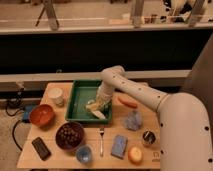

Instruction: Place banana in plastic cup

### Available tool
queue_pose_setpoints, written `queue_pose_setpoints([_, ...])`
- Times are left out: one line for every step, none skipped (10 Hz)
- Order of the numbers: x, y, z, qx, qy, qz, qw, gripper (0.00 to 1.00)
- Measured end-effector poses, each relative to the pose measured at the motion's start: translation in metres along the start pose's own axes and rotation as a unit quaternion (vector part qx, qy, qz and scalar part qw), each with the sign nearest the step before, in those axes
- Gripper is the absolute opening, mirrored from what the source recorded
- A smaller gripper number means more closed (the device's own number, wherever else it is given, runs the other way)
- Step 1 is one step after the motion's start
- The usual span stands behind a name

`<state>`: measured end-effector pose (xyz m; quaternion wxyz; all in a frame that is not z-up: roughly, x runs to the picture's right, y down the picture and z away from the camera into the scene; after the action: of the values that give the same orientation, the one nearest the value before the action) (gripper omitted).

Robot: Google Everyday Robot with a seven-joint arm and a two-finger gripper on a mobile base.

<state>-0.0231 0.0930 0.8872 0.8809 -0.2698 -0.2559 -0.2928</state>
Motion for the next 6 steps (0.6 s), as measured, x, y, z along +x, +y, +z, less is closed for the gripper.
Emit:
queue_pose_setpoints([-0.001,0.004,-0.005,0.000,0.004,-0.002,1.0000,0.09])
queue_pose_setpoints([0.001,0.010,-0.010,-0.001,0.009,-0.003,1.0000,0.09])
queue_pose_setpoints([0.002,0.014,-0.015,-0.001,0.014,-0.004,0.9999,0.09])
queue_pose_setpoints([0.000,0.016,-0.018,-0.002,0.016,-0.007,0.9998,0.09])
queue_pose_setpoints([0.000,0.019,-0.021,-0.002,0.016,-0.010,0.9998,0.09])
queue_pose_setpoints([-0.002,0.026,-0.027,-0.002,0.017,-0.014,0.9998,0.09])
